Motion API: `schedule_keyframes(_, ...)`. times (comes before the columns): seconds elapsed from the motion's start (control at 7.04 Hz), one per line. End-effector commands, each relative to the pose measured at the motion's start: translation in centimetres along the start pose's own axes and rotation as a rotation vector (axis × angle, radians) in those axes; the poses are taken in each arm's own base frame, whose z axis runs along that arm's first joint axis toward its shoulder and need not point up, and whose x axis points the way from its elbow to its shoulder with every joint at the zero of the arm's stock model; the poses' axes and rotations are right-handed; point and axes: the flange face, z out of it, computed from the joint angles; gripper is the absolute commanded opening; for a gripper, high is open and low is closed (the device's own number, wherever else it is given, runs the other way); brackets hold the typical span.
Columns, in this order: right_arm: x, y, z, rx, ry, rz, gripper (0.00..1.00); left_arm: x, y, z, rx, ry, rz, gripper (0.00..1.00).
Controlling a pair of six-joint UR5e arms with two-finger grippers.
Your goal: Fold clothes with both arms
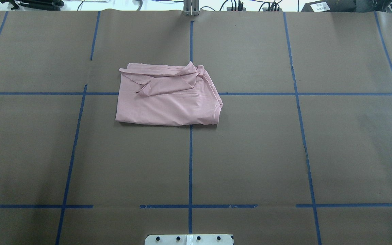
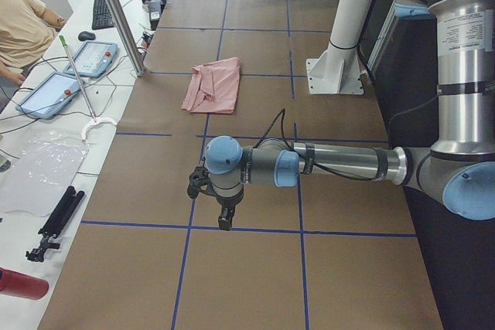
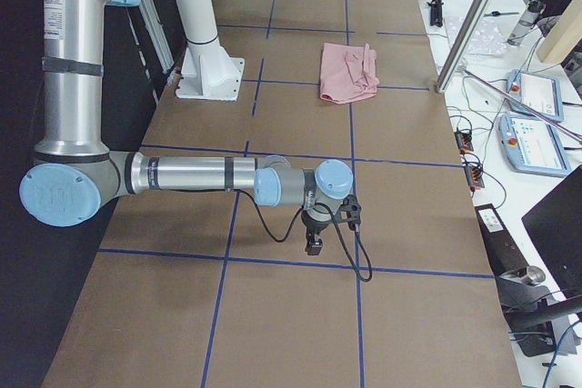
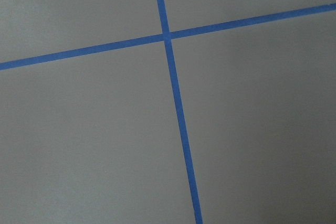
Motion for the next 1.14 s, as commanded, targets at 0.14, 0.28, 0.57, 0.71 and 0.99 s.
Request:
schedule_keyframes(0.14,-0.21,-0.09,-0.04,0.001,0.000,-0.009,1.00,-0.41,0.14,0.42,-0.008,0.002,-0.009,1.00)
schedule_keyframes(0.28,-0.21,-0.09,-0.04,0.001,0.000,-0.010,1.00,-0.71,0.24,0.72,-0.014,0.002,-0.013,1.00)
schedule_keyframes(0.57,-0.17,-0.11,-0.05,0.002,0.006,-0.015,1.00,-0.54,0.18,0.56,-0.010,0.003,-0.011,1.00)
schedule_keyframes(0.71,0.11,0.13,0.19,-0.003,0.008,-0.009,1.00,-0.39,0.06,0.42,-0.007,0.004,-0.014,1.00)
schedule_keyframes(0.99,0.13,0.15,0.21,-0.004,0.008,-0.007,1.00,-0.47,-0.66,0.49,-0.007,0.003,-0.012,1.00)
